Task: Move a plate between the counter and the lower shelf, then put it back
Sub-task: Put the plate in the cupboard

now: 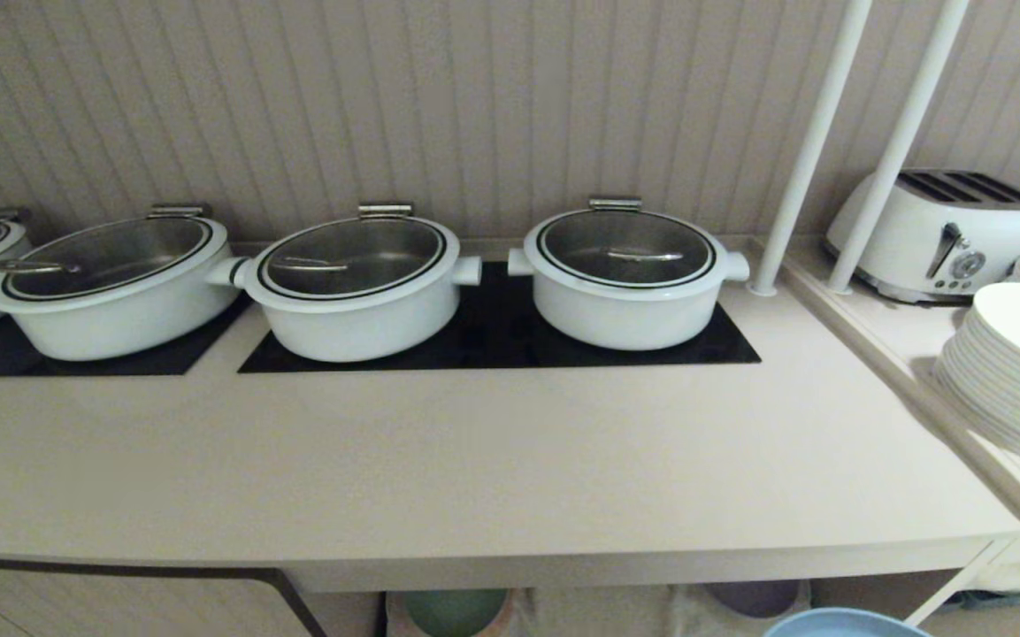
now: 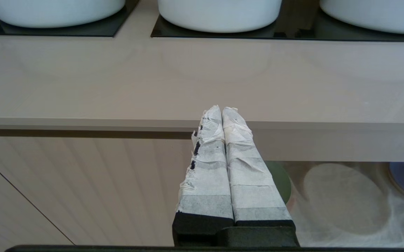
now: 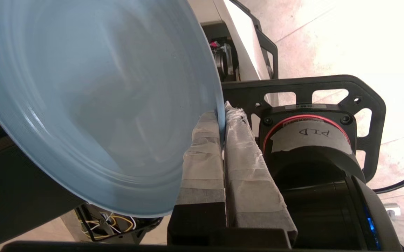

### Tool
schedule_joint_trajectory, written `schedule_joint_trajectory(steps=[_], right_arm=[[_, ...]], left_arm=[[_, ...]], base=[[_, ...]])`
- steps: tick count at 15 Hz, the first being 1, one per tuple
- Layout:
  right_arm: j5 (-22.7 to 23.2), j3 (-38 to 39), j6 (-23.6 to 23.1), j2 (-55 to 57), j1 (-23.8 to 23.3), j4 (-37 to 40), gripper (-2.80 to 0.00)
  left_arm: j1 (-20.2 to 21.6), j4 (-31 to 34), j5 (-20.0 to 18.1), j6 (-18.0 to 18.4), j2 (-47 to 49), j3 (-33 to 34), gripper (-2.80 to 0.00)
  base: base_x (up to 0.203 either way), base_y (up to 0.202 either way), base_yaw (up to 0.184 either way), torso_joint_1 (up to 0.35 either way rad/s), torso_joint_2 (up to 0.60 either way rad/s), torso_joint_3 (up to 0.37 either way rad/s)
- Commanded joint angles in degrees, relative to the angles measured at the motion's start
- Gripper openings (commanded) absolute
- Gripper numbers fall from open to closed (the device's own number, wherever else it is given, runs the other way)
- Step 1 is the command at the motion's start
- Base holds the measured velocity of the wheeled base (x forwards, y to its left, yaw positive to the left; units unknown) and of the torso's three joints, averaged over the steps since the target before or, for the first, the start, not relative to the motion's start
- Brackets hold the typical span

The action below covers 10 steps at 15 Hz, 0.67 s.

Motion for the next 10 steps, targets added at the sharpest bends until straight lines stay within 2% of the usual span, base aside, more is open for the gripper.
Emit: schedule_joint_trajectory(steps=[1, 10], right_arm=[[0.1, 0.2, 0.2, 0.4, 0.0, 0.2, -2.80], [0.0, 0.1, 0.1, -0.1, 0.1, 0.3, -2.80]], left_arm=[[0.0, 0.0, 0.0, 0.0, 0.0, 0.0, -2.80], [0.0, 0.0, 0.0, 0.0, 0.0, 0.0, -2.80]], base=[[0.000, 0.000, 0.000, 0.000, 0.00, 0.000], [0.000, 0.000, 0.000, 0.000, 0.00, 0.000]])
